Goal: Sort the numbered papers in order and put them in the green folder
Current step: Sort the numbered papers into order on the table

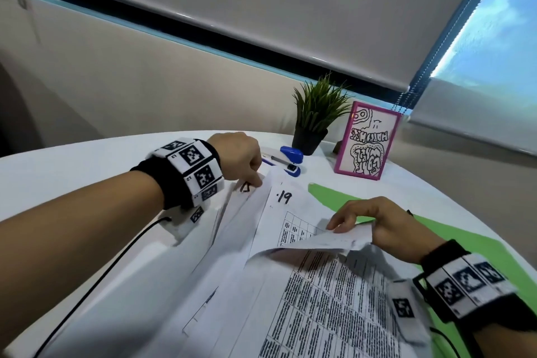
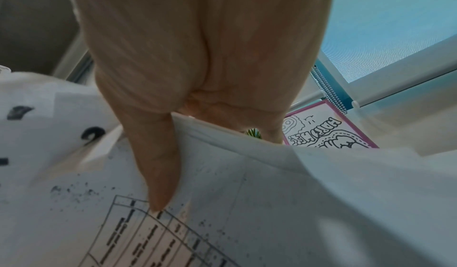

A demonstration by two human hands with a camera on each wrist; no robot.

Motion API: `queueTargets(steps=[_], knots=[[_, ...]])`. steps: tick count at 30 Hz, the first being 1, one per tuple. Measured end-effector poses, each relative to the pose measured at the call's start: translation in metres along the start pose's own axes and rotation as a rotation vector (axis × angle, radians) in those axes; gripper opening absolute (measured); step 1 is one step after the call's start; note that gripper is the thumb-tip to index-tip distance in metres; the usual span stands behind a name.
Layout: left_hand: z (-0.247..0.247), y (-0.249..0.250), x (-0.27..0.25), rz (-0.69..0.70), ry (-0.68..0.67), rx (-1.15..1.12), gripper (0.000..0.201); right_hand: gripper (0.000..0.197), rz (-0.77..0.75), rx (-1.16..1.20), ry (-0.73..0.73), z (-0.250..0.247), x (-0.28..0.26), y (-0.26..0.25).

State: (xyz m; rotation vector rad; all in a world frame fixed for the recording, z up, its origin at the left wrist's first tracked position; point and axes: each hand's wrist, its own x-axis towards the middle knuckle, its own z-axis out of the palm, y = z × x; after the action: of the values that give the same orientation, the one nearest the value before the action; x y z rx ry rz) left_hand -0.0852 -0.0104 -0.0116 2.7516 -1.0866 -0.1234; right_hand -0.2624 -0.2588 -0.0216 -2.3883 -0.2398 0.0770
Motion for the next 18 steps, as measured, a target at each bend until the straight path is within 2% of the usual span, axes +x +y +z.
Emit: queueTargets(steps=[6,12,18], knots=[[-0.001,0.009,-0.005,0.05,0.051,0.162,0.039,0.031,0.022,-0.097,-0.014,-0.003,0.0,-0.002],[-0.007,0.019,-0.007,0.246,0.276,0.201,0.027,0.032,0.042,-0.086,-0.033,-0.004,0.001,-0.004],[-0.013,0.021,-0.01,0.167,0.371,0.014,0.045,0.02,0.057,-0.023,-0.051,-0.004,0.002,-0.002]])
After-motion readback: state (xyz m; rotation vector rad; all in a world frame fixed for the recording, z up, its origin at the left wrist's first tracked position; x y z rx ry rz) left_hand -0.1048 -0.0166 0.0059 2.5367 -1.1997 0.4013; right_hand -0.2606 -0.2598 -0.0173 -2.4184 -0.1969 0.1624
